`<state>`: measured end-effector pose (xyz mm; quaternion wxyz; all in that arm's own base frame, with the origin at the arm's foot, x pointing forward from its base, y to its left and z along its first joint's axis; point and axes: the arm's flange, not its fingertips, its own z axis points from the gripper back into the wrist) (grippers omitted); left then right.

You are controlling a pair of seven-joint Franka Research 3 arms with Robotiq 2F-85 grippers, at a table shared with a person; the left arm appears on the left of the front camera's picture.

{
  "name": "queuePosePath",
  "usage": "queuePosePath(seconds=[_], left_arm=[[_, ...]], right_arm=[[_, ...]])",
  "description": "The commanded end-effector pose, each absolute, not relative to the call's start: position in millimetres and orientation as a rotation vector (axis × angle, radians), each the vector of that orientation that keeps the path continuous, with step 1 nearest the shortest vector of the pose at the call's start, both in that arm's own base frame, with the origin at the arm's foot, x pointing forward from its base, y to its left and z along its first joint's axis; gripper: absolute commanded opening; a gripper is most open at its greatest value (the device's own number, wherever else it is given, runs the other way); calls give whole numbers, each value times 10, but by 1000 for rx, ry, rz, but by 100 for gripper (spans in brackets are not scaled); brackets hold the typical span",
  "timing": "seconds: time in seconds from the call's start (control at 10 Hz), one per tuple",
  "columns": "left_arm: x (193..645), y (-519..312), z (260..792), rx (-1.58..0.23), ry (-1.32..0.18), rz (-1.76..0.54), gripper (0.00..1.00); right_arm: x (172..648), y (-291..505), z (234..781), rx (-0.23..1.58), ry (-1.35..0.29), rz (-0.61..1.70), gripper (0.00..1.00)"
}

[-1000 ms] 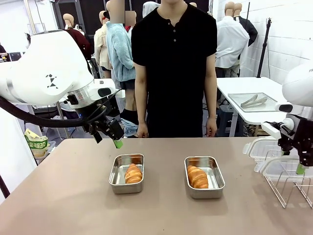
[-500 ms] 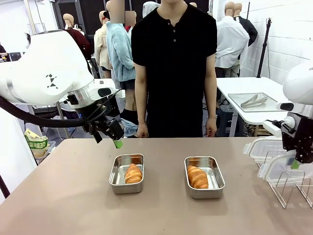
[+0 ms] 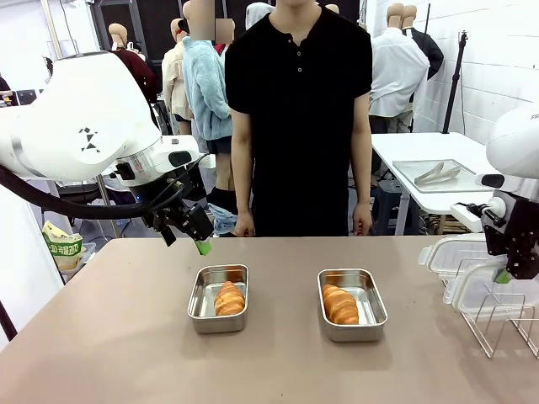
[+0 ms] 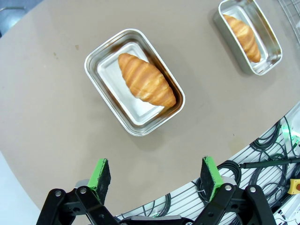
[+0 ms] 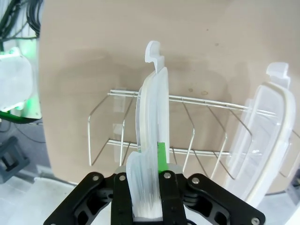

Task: Place the bread in airtight containers.
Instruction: Pick up one Airtight Container lid and hand it to the human.

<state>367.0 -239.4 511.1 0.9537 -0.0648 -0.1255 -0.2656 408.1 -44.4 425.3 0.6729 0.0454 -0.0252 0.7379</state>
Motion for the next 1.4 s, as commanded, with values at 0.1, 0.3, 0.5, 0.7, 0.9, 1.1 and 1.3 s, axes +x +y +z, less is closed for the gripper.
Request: queuePosePath(seconds=[0.1,0.3,0.5,0.7,0.9,1.1,1.3], left_arm=[[3678,-2392,5112,-134,-256,-539,100],[3678,-2392,5112,-134,-256,-539,100],[3678,-2392,5112,-134,-256,-539,100],[3678,-2392,5112,-134,-256,-539,100],[3678,-2392,5112,-134,-256,-539,100],[3678,-2392,5112,-134,-256,-539,100],[3678,-2392,5112,-134,-256,-539,100]], right_arm=[[3955,-448,4515,162,-75,1606,0],[3894,-490,4770,126,-129,1594,0],[3826,-575,5009,156,-169,1563,0],[3769,-623,5256,202,-187,1582,0],[3779,-636,5485,244,-172,1643,0],[3843,-584,5711,185,-205,1698,0],[3952,-398,5969,82,-334,1866,0]])
